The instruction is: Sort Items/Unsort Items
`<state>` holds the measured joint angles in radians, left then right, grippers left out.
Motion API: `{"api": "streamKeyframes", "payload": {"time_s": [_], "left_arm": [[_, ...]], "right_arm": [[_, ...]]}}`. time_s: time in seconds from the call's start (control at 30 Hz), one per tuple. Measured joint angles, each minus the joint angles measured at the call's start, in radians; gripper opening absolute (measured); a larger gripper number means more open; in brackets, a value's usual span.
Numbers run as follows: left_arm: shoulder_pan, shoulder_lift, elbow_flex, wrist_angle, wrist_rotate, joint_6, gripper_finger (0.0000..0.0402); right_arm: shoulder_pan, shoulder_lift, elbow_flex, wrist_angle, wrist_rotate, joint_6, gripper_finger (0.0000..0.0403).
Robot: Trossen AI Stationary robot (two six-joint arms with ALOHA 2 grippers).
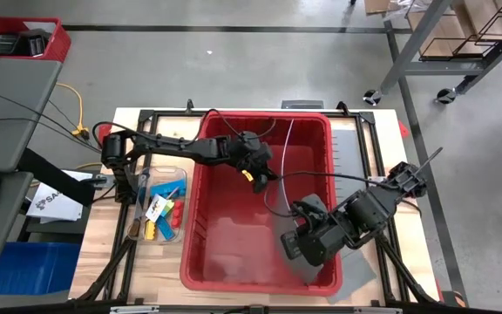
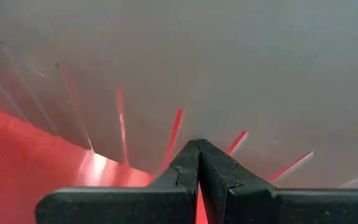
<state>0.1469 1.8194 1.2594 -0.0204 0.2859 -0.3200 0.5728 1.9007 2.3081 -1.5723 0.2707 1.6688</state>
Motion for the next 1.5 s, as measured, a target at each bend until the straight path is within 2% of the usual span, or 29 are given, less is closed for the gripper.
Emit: {"api": "streamKeyframes", "payload": {"time_s": [0.17,0.27,0.4,0.5,0.57,0.7,0.9,1.0,1.13,1.23,1.3,1.5], "left_arm": [[-0.004,0.001,0.000,0.000,-0.007,0.000,0.0000],[-0.014,0.001,-0.006,0.011,-0.053,0.002,0.0000],[-0.005,-0.001,-0.007,0.012,-0.009,0.024,0.0000],[0.022,-0.001,-0.008,-0.011,0.069,-0.003,0.0000],[0.040,-0.005,-0.008,-0.084,0.111,-0.012,0.0000],[0.057,-0.006,-0.008,-0.238,0.115,0.024,0.0000],[0.113,-0.018,-0.008,-0.334,0.100,0.022,0.0000],[0.129,-0.019,-0.008,-0.473,0.111,0.012,0.0000],[0.140,-0.019,-0.009,-0.770,0.148,0.088,0.0000],[0.109,-0.021,-0.040,-0.859,0.131,0.147,0.0000],[0.083,-0.020,-0.081,-0.860,0.123,0.122,0.0000],[-0.018,-0.019,-0.222,-0.590,0.111,-0.071,0.0000]], "right_arm": [[-0.021,-0.006,0.004,0.000,0.028,-0.021,0.0000],[-0.035,-0.008,0.004,0.001,0.021,-0.049,0.0000],[-0.047,-0.012,-0.011,0.008,0.002,-0.072,0.0000],[-0.050,-0.014,-0.037,0.011,-0.026,-0.076,0.0000],[-0.050,-0.014,-0.067,0.009,-0.048,-0.074,0.0000],[-0.049,-0.011,-0.097,0.005,-0.063,-0.072,0.0000],[-0.050,-0.011,-0.097,0.000,-0.070,-0.073,0.0000],[-0.050,-0.011,-0.097,0.000,-0.081,-0.072,0.0000],[-0.050,-0.011,-0.098,0.001,-0.087,-0.071,0.0000],[-0.050,-0.011,-0.098,0.002,-0.086,-0.073,0.0000],[-0.051,-0.010,-0.098,0.002,-0.085,-0.079,0.0000],[-0.050,-0.010,-0.098,0.000,-0.076,-0.080,0.0000]]}}
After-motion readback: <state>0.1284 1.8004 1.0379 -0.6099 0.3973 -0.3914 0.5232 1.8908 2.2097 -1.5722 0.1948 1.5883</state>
